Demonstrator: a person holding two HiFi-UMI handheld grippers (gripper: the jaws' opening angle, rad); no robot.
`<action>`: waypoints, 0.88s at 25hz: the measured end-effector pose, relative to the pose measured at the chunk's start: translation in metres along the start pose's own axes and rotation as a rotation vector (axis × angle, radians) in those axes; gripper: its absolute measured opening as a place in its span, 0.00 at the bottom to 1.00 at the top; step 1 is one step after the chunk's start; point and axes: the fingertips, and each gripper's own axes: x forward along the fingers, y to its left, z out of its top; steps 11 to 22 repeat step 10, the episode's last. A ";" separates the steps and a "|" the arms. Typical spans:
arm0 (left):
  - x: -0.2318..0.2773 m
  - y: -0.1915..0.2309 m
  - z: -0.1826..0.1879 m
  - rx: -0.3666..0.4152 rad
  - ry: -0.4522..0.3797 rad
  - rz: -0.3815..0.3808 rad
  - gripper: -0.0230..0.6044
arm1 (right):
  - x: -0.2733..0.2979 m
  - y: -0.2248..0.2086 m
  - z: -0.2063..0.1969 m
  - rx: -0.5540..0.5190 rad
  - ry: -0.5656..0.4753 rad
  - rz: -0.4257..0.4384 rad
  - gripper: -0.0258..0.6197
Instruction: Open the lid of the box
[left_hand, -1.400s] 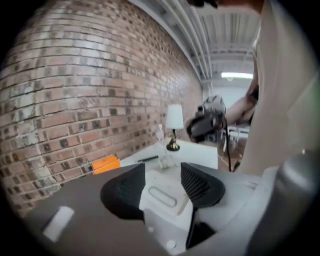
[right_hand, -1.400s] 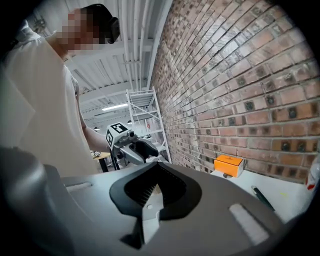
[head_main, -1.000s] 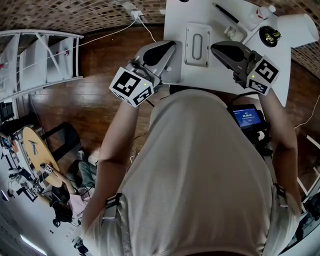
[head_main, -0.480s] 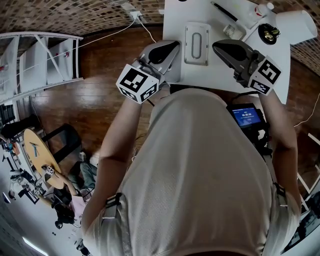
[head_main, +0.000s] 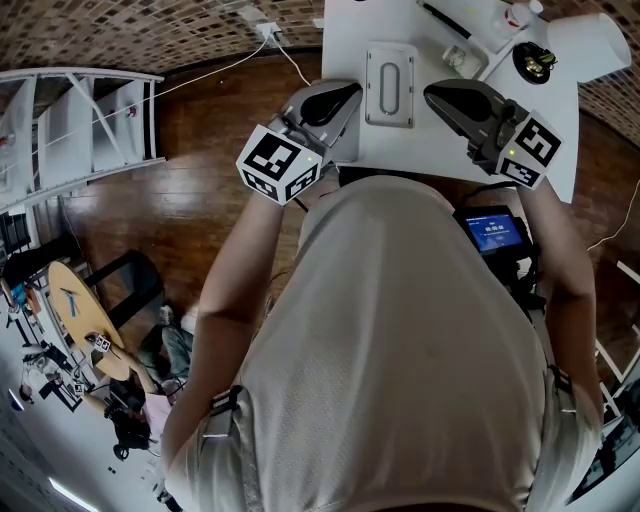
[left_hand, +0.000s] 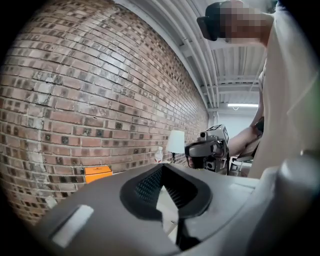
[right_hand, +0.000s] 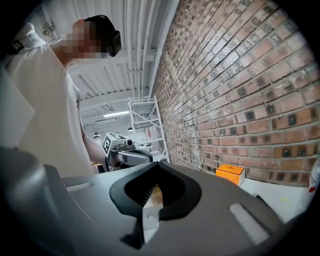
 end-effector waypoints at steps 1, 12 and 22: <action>0.000 -0.001 -0.001 0.000 0.003 -0.001 0.04 | -0.001 0.000 -0.001 0.002 0.000 -0.002 0.04; 0.003 -0.007 -0.002 -0.002 0.017 -0.004 0.04 | -0.006 0.003 -0.002 0.004 0.002 -0.002 0.04; 0.003 -0.007 -0.002 -0.002 0.017 -0.004 0.04 | -0.006 0.003 -0.002 0.004 0.002 -0.002 0.04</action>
